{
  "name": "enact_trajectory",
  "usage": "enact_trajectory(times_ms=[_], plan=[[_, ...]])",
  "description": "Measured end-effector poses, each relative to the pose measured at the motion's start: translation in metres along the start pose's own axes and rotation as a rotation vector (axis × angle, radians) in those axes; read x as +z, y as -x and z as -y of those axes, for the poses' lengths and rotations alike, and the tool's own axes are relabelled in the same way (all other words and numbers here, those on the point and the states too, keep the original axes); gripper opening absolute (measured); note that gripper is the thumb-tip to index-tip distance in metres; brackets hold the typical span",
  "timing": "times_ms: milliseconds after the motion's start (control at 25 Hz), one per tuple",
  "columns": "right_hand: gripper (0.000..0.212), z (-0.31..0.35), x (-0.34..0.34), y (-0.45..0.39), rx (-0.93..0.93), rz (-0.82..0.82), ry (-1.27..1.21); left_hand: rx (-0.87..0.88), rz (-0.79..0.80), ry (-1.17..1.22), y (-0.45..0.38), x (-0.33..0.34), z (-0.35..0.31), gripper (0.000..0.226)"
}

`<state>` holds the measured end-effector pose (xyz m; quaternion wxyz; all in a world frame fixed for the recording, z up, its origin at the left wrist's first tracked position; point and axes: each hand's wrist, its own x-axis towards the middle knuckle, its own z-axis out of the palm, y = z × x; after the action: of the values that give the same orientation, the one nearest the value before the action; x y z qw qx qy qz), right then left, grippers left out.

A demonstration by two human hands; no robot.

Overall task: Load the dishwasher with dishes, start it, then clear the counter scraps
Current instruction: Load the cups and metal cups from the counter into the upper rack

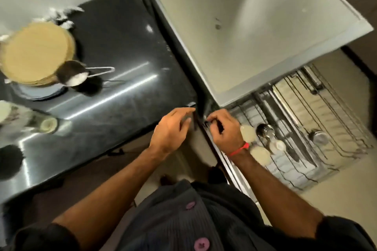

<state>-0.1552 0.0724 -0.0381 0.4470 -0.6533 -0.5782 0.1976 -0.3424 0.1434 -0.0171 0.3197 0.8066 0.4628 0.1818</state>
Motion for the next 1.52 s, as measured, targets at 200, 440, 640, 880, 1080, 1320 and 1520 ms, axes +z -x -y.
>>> enact_trajectory(times_ms=[200,440,640,880,1080,1320,1520], plan=[[0.027,0.098,0.094,-0.052,-0.214,0.206,-0.14,-0.098,-0.305,-0.005,0.042,-0.108,0.059,0.032],[0.033,0.178,0.201,-0.093,-0.333,0.46,-0.091,-0.274,-0.576,0.007,0.092,-0.199,0.125,0.032],[0.051,0.196,0.255,-0.125,-0.3,0.257,0.453,-0.339,-0.665,0.057,0.119,-0.232,0.155,0.031],[0.057,0.176,0.268,-0.171,-0.052,0.449,0.79,-0.309,-0.639,0.108,0.12,-0.244,0.166,0.029],[0.034,0.167,0.259,-0.17,-0.103,0.36,0.548,-0.287,-0.583,0.118,0.107,-0.245,0.158,0.03],[0.019,0.164,0.19,-0.131,-0.038,0.372,-0.032,-0.25,-0.533,0.407,0.065,-0.224,0.129,0.064],[0.02,0.147,0.105,-0.086,0.138,0.427,-0.18,-0.198,-0.295,0.782,0.01,-0.182,0.07,0.053]])
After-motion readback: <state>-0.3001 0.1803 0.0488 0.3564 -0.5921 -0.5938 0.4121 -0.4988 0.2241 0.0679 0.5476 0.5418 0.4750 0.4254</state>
